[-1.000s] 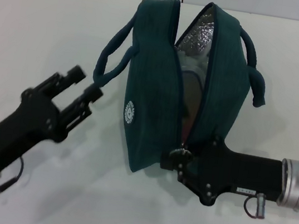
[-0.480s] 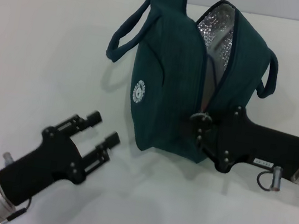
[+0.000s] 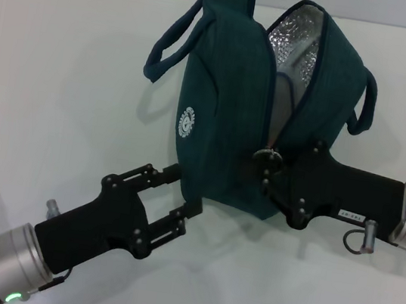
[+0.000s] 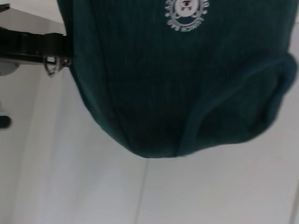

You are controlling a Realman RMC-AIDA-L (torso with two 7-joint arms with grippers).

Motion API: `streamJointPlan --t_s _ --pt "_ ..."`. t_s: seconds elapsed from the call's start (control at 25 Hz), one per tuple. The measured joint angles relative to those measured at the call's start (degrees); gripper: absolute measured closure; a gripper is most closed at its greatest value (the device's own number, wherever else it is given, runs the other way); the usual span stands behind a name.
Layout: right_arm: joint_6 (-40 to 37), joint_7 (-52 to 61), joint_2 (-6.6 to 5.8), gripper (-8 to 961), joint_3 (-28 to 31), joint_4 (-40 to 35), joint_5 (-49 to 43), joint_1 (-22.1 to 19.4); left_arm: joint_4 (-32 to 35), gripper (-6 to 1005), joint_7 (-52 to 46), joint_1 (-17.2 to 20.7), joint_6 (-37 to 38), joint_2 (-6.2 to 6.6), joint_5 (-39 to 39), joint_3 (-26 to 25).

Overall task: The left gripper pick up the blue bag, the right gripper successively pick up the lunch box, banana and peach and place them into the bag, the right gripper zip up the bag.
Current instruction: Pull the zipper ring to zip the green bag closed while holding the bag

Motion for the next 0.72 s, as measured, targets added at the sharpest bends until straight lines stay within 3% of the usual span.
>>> streamJointPlan --t_s 0.72 --pt "-0.02 0.28 0.19 924 -0.42 0.74 1.50 0.49 -1.23 422 -0.13 -4.64 -5.00 -0.01 -1.38 -0.74"
